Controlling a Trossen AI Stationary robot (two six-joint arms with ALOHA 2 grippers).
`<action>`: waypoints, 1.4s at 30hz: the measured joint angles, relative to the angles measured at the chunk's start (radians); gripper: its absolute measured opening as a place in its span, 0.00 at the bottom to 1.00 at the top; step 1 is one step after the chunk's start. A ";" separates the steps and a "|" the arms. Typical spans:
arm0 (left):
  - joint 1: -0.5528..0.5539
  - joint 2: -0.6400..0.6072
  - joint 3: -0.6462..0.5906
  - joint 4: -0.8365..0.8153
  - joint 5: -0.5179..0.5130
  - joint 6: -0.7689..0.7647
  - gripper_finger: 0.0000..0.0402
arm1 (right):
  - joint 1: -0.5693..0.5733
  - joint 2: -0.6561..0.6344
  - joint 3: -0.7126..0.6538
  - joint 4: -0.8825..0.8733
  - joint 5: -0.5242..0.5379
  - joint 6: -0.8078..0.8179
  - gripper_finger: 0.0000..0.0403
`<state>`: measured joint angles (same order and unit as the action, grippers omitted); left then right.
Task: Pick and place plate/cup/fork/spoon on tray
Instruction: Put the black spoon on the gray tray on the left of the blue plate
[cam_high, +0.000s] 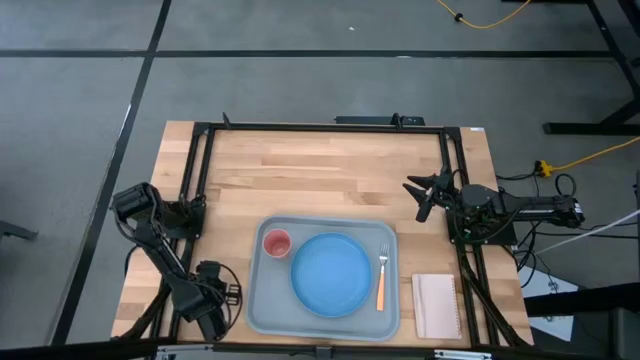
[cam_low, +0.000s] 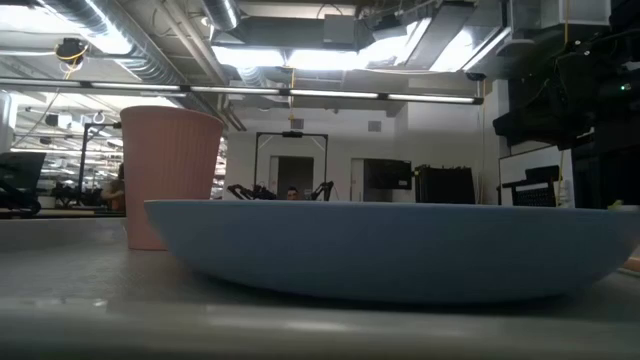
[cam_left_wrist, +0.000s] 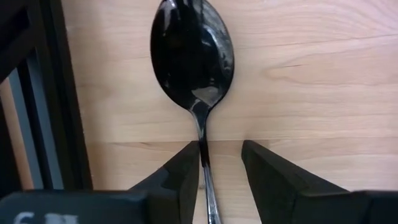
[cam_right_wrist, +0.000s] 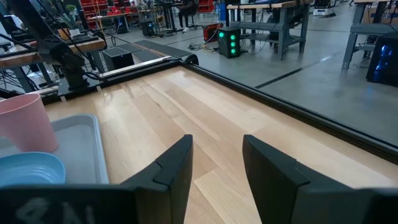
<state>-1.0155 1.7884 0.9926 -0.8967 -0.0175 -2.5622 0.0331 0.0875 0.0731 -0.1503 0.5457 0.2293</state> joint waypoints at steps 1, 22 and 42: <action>0.002 -0.001 -0.001 0.002 0.001 0.003 0.30 | 0.000 0.000 0.000 0.000 0.000 0.000 0.36; 0.042 -0.032 -0.001 0.024 -0.025 0.041 0.02 | 0.000 0.000 0.000 0.000 0.000 -0.005 0.36; 0.056 -0.102 0.087 -0.076 -0.029 0.002 0.01 | 0.000 0.000 0.000 0.000 0.000 -0.030 0.36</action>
<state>-0.9592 1.6867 1.0800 -0.9723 -0.0466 -2.5606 0.0332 0.0875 0.0731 -0.1505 0.5452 0.1993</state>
